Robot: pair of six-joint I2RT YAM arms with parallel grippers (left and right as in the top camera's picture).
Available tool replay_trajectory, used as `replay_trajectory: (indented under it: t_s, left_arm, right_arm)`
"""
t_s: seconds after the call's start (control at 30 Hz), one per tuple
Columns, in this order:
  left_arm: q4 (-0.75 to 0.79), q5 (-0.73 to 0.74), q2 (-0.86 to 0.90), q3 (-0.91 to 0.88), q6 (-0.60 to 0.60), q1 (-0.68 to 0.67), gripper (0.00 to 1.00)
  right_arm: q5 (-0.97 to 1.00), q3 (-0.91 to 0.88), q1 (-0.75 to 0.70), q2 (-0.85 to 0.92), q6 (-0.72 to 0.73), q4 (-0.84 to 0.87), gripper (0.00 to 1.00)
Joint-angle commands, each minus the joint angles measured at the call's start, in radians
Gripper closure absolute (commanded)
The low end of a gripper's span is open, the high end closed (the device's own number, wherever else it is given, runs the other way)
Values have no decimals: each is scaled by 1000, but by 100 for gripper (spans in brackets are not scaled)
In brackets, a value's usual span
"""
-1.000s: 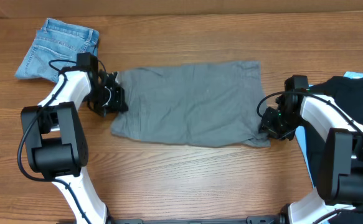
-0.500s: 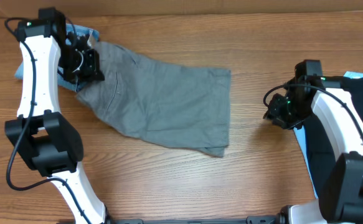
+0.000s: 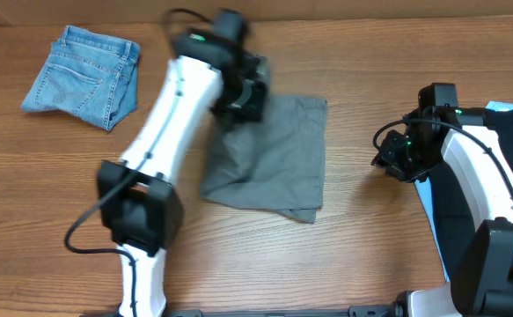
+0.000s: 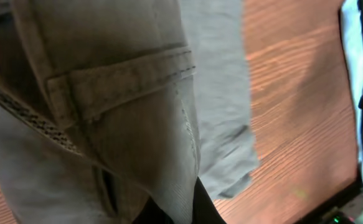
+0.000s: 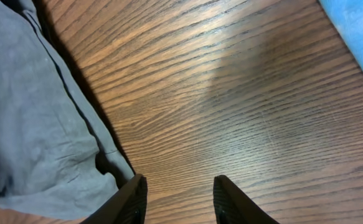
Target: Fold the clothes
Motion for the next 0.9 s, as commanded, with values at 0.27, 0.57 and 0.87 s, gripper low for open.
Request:
replay_trajectory:
  t_s: [0.27, 0.57, 0.87]
  left_arm:
    - [164, -148, 125, -12, -254, -262, 64]
    - [156, 40, 167, -8, -262, -271, 75]
    - [32, -54, 73, 9, -158, -80, 63]
  right_arm:
    - [-1, 13, 2, -14, 7, 8, 57]
    - [-2, 13, 2, -14, 7, 18, 55]
    - [-203, -11, 84, -9, -124, 137, 51]
